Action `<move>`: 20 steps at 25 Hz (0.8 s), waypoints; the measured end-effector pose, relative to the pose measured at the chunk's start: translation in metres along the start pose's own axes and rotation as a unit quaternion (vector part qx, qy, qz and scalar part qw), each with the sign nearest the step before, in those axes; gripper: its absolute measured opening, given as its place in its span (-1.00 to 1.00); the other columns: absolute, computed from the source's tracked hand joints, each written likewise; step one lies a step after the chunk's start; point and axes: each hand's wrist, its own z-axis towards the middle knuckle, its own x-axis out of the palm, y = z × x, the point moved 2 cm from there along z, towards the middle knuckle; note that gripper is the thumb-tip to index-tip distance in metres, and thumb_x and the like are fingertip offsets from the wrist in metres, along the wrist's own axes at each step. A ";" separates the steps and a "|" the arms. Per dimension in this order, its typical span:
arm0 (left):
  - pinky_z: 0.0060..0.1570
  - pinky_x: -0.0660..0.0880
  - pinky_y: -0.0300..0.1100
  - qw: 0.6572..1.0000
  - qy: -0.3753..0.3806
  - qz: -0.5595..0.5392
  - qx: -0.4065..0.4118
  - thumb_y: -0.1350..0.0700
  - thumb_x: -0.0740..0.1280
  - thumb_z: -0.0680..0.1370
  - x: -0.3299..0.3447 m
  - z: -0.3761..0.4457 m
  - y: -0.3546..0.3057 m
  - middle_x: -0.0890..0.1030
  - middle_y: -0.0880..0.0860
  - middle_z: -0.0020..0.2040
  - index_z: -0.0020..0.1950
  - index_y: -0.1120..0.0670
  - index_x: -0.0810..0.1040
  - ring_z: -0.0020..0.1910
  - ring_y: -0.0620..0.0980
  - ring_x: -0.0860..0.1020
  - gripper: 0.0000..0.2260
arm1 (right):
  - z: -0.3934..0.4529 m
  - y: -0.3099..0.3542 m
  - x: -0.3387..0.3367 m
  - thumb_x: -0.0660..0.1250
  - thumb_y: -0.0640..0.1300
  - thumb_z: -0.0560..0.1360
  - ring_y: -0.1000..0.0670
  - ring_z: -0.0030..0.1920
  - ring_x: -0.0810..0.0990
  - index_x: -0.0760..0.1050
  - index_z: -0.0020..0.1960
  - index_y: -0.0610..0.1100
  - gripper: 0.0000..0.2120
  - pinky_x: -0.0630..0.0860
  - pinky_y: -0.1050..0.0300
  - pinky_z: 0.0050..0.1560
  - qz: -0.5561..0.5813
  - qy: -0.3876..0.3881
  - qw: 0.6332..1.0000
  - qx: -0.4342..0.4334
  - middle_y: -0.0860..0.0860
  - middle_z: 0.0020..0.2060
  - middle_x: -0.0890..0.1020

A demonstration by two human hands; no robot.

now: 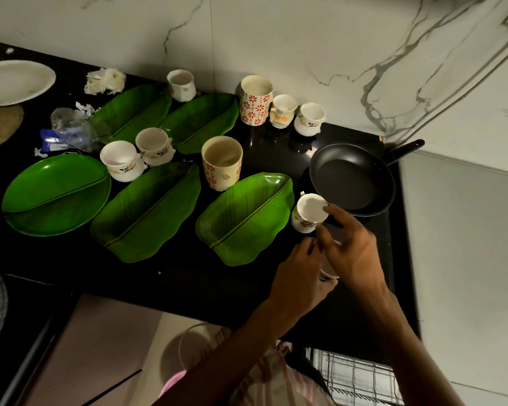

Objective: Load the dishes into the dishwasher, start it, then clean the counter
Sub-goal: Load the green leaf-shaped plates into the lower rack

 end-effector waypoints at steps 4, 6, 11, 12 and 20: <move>0.17 0.40 -0.20 0.999 0.028 -0.028 -0.033 -0.02 0.48 0.42 -0.016 -0.005 0.007 0.43 -0.04 0.35 0.44 0.00 0.33 0.32 -0.03 0.41 -0.36 | 0.029 -0.003 0.015 0.45 -0.02 0.47 -0.10 0.20 0.57 0.60 0.19 -0.09 -0.68 0.49 0.10 0.10 -0.115 0.070 0.990 -0.031 -0.05 0.18 0.64; 0.26 0.33 -0.20 0.998 0.025 -0.027 -0.048 -0.02 0.43 0.47 -0.036 -0.013 0.021 0.39 -0.03 0.43 0.50 -0.02 0.28 0.39 -0.04 0.36 -0.37 | 0.035 -0.009 0.021 0.41 0.09 0.48 -0.14 0.16 0.59 0.61 0.20 -0.04 -0.66 0.54 0.01 0.08 -0.157 0.110 0.981 0.000 -0.09 0.14 0.65; 0.21 0.32 -0.28 0.990 -0.093 0.010 -0.110 -0.03 0.32 0.57 -0.094 -0.017 0.069 0.46 0.06 0.39 0.45 0.08 0.36 0.36 -0.01 0.42 -0.52 | 0.033 -0.012 0.009 0.32 0.20 0.52 -0.14 0.08 0.62 0.63 0.15 0.11 -0.71 0.51 0.03 -0.01 -0.229 0.152 0.961 0.038 -0.07 0.06 0.67; 0.18 0.33 -0.28 0.983 -0.128 0.026 -0.126 -0.01 0.32 0.57 -0.103 -0.013 0.079 0.49 0.08 0.36 0.44 0.10 0.39 0.33 0.01 0.45 -0.54 | 0.032 -0.013 0.004 0.32 0.20 0.51 -0.15 0.08 0.62 0.63 0.15 0.11 -0.70 0.50 0.03 -0.02 -0.240 0.148 0.958 0.048 -0.07 0.06 0.67; 0.24 0.40 -0.12 0.963 -0.133 0.099 -0.212 0.18 0.27 0.60 -0.123 0.029 0.124 0.44 0.12 0.39 0.47 0.11 0.32 0.34 0.06 0.44 -0.57 | 0.027 -0.004 -0.011 0.34 0.13 0.52 -0.17 0.05 0.64 0.59 0.22 -0.01 -0.65 0.53 0.01 0.00 -0.249 0.127 0.959 0.052 -0.11 0.05 0.68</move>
